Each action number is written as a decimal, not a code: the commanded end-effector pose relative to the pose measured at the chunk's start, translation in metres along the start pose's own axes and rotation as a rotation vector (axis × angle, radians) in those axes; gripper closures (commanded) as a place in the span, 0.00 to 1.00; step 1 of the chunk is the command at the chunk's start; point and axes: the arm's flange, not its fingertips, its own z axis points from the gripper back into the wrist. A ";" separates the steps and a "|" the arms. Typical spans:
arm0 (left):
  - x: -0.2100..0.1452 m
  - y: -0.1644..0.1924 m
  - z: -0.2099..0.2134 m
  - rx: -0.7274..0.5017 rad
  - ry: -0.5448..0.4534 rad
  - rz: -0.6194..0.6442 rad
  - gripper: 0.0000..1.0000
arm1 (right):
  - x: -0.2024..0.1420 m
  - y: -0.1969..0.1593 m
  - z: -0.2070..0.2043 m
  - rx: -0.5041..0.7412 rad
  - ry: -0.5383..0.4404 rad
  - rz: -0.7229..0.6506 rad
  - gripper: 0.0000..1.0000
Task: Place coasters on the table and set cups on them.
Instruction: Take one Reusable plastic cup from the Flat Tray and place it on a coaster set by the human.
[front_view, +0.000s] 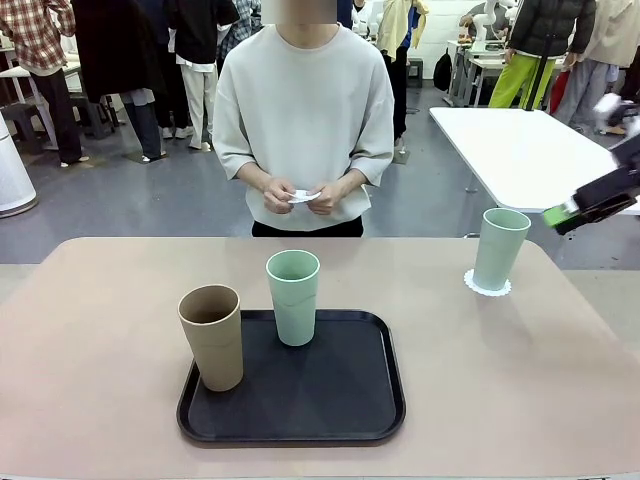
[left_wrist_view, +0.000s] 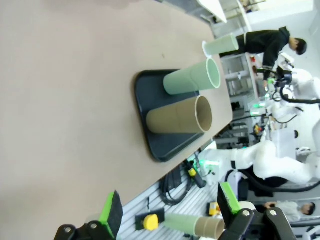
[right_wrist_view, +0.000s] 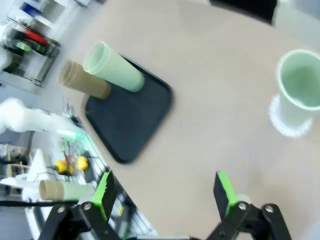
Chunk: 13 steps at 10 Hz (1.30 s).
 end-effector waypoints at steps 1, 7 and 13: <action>0.000 0.000 0.000 -0.008 -0.009 -0.007 0.00 | -0.009 -0.039 0.032 0.257 -0.125 -0.066 0.00; 0.000 0.000 0.000 -0.008 -0.009 -0.007 0.00 | -0.085 -0.086 0.095 0.261 -0.121 -0.308 0.00; 0.000 0.000 0.000 -0.008 -0.009 -0.007 0.00 | -0.111 -0.101 0.112 0.321 -0.190 -0.286 0.00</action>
